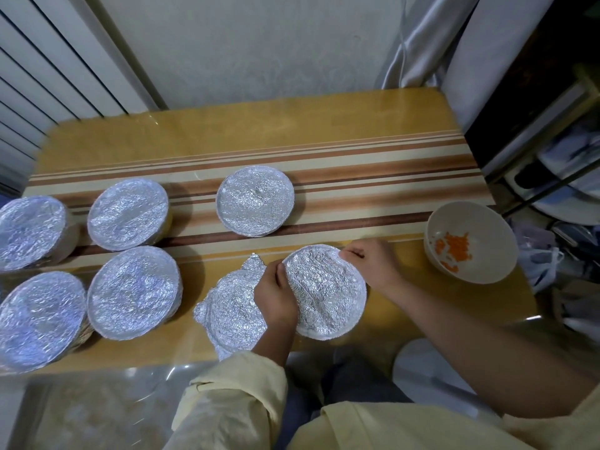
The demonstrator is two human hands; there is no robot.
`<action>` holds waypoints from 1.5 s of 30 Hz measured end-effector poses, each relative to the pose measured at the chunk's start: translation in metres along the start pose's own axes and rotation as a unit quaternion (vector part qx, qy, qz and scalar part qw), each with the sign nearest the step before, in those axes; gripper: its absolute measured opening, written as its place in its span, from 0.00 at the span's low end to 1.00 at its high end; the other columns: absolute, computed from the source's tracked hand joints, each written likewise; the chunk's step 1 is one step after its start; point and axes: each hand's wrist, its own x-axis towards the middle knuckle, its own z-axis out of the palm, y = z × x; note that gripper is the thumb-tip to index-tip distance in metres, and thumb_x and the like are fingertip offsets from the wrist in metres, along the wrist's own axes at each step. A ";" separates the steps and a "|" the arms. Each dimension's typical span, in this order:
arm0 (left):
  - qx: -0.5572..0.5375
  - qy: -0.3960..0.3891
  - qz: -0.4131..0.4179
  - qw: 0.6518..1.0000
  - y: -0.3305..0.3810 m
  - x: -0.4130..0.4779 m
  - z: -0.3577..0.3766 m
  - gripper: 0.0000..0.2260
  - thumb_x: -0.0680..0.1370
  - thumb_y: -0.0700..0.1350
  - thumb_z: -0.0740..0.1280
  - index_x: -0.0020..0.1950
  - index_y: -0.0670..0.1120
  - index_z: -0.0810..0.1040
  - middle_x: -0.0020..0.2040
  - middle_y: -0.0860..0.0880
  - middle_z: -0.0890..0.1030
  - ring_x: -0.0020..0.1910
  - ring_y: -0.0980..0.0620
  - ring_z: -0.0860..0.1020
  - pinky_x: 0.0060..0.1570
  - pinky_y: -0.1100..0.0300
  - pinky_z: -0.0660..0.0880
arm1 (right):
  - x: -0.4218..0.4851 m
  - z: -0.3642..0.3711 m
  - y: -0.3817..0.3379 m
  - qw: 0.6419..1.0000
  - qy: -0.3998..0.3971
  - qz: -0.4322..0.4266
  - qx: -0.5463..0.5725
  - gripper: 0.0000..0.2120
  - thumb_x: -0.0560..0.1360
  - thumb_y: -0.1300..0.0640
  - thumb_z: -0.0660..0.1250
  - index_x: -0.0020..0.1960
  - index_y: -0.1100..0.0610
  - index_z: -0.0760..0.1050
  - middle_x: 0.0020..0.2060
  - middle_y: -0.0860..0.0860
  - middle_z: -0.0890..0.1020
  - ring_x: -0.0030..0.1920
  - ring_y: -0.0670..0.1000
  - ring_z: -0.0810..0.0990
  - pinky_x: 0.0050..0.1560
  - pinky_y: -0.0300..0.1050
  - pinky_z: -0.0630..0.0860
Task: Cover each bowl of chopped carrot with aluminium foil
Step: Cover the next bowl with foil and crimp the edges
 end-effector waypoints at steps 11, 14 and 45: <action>-0.018 0.031 -0.050 0.998 -0.002 -0.010 -0.003 0.11 0.85 0.42 0.58 0.55 0.40 0.80 0.45 0.41 0.83 0.40 0.48 0.72 0.38 0.57 0.58 | -0.020 0.000 0.002 0.996 0.030 0.074 -0.043 0.06 0.72 0.59 0.72 0.37 0.58 0.83 0.33 0.49 0.83 0.31 0.40 0.74 0.30 0.26 0.62; -0.019 0.028 -0.053 0.998 -0.003 -0.010 -0.003 0.11 0.85 0.42 0.58 0.55 0.40 0.80 0.46 0.41 0.83 0.41 0.48 0.72 0.38 0.57 0.58 | -0.022 0.001 -0.001 0.996 0.043 0.077 -0.031 0.06 0.72 0.59 0.72 0.36 0.59 0.82 0.31 0.48 0.82 0.30 0.40 0.73 0.31 0.25 0.65; -0.088 -0.058 -0.101 0.989 -0.018 -0.008 -0.011 0.15 0.85 0.43 0.57 0.52 0.35 0.79 0.49 0.34 0.81 0.47 0.38 0.77 0.46 0.53 0.68 | -0.061 0.014 0.020 0.957 -0.004 0.238 0.168 0.12 0.72 0.60 0.72 0.40 0.71 0.78 0.35 0.62 0.82 0.36 0.53 0.84 0.44 0.55 0.82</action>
